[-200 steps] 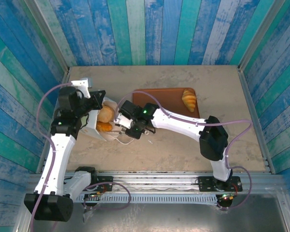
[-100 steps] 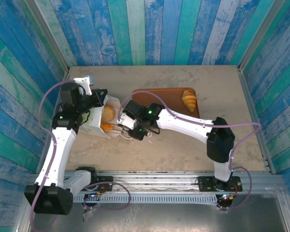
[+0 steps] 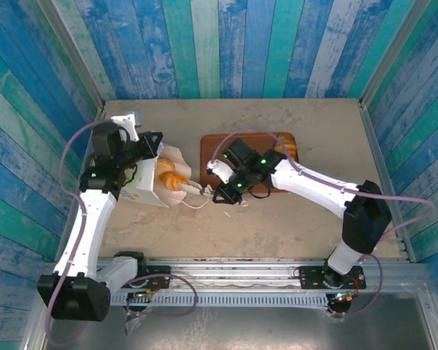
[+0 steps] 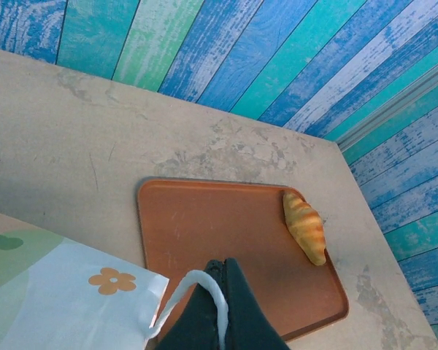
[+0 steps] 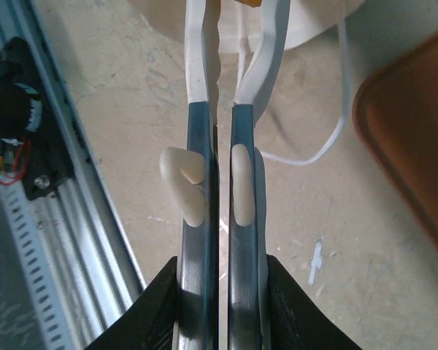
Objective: Take the fake bread out of the paper bag
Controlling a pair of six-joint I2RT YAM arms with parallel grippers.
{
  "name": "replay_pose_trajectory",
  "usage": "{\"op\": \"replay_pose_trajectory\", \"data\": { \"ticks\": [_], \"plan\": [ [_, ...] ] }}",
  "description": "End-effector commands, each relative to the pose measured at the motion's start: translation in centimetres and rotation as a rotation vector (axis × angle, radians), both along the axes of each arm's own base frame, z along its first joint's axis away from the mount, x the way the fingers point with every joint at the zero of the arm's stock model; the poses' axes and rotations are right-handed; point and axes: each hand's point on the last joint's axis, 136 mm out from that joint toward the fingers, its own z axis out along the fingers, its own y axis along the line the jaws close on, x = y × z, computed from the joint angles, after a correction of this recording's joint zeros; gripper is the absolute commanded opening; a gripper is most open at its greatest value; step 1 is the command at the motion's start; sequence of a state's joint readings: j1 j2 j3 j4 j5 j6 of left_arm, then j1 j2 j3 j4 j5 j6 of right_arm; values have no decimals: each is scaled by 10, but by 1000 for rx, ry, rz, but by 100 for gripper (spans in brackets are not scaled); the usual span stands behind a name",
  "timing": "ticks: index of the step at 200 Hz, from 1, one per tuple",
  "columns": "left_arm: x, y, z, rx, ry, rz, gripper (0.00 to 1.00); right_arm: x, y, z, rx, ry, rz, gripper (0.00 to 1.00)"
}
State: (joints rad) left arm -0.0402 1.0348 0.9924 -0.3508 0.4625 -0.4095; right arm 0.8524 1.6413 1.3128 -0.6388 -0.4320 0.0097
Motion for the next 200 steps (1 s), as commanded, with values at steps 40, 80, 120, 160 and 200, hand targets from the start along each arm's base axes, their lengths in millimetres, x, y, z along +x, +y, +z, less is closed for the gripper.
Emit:
{"op": "replay_pose_trajectory", "data": {
  "ticks": [40, 80, 120, 160, 200],
  "plan": [
    [5, 6, 5, -14, -34, 45, 0, -17, -48, 56, 385, 145, -97, 28],
    [5, 10, 3, -7, -31, 68, 0, 8, -105, 41, 434, 208, -320, 28],
    [4, 10, 1, -8, -25, 65, 0, 28, -132, 5, 401, 339, -505, 29],
    [5, 9, 1, -14, -30, 64, 0, 36, -139, -29, 326, 474, -646, 31],
    [7, 8, 0, -9, -28, 56, 0, 27, -150, -49, 236, 537, -723, 38]
  ]
}}
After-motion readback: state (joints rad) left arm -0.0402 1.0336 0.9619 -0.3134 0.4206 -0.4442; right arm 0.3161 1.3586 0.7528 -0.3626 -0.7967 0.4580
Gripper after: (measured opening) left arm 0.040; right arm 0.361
